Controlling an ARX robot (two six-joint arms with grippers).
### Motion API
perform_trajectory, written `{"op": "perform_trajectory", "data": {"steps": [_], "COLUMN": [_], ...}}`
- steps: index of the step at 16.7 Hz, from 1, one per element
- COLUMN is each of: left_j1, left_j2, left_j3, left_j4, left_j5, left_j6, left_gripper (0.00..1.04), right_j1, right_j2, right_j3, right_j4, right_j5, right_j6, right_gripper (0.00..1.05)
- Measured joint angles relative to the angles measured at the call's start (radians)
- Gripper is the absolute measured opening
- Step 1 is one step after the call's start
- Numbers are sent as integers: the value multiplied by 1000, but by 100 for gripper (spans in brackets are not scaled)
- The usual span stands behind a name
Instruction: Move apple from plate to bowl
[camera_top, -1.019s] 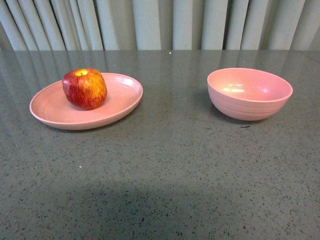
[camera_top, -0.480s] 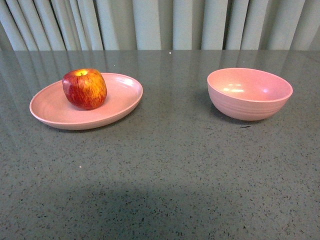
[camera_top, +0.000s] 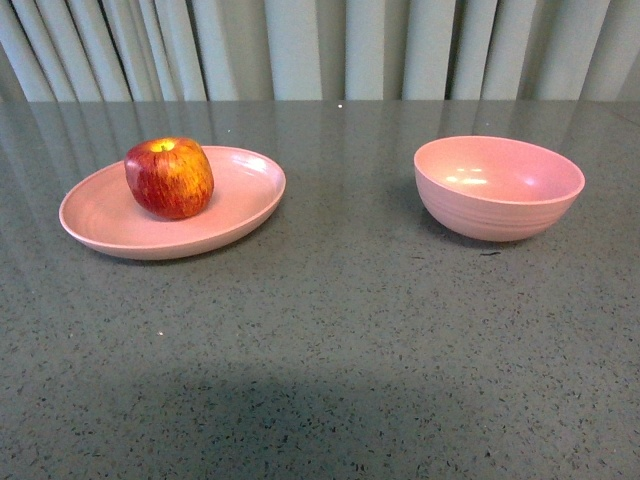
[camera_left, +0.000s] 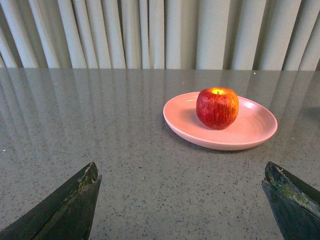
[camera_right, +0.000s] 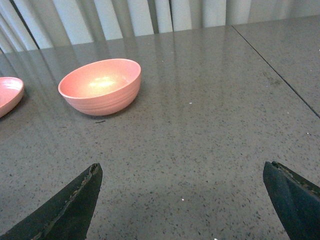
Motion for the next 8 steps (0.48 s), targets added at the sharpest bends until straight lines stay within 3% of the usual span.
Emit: {"op": "perform_trajectory", "data": {"steps": [8], "left_j1": [0], "left_j2": [0], "left_j3": [0], "left_j4": [0], "left_j5": [0], "left_j6": [0], "left_gripper": [98], "right_j1": [89], "right_j2": [618], "right_j3": [329], "right_j4": [406], "right_j5": [30], "right_j6": [-90], "right_gripper": [98]}}
